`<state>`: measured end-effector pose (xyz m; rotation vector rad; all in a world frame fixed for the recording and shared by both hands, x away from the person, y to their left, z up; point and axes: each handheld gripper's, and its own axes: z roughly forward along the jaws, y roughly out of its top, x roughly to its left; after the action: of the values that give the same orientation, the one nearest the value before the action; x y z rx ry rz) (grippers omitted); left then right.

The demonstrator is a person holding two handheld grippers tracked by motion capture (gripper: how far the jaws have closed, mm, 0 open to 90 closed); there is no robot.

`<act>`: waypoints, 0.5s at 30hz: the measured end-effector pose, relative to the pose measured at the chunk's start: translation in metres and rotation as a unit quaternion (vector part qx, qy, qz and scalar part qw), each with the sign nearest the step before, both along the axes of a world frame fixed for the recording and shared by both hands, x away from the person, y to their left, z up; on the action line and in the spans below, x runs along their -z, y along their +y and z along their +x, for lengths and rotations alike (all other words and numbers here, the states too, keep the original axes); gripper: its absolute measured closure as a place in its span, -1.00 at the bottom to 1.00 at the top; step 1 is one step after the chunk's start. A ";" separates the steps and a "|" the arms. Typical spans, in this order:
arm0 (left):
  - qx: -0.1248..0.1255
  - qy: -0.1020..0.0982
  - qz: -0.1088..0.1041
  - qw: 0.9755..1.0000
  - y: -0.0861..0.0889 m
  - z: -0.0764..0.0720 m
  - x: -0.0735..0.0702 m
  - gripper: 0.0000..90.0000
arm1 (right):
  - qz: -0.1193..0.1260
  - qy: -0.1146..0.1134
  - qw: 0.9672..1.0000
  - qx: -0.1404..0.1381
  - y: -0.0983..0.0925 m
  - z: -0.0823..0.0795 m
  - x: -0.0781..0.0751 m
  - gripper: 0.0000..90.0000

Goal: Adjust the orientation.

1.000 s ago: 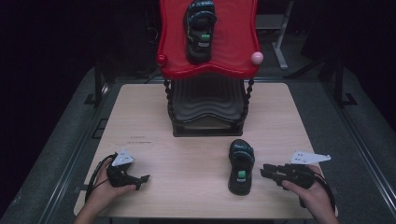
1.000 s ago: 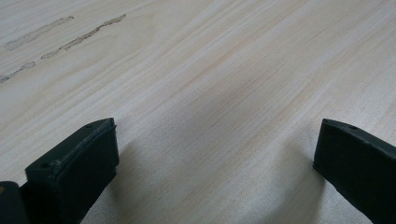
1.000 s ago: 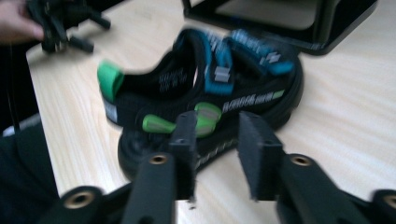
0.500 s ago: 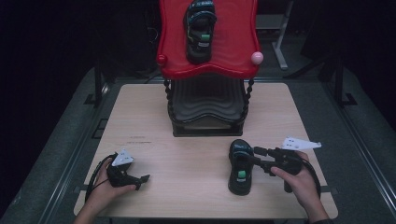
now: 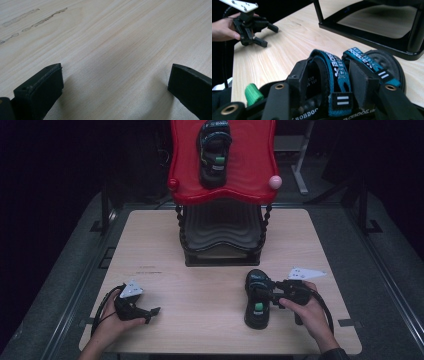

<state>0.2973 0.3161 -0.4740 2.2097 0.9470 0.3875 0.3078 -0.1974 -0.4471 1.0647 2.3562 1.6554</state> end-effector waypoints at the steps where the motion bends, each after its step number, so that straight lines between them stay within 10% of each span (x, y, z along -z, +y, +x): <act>1: 0.000 0.000 0.000 1.000 0.000 0.000 0.000 -1.00 | -0.001 0.001 1.000 0.000 0.000 0.000 0.001 0.19; 15: 0.000 0.000 0.000 1.000 0.000 0.000 0.000 -1.00 | 0.025 0.004 1.000 0.001 -0.006 0.002 0.000 0.48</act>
<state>0.2973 0.3161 -0.4740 2.2095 0.9472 0.3875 0.3098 -0.2032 -0.4472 1.0818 2.3301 1.7210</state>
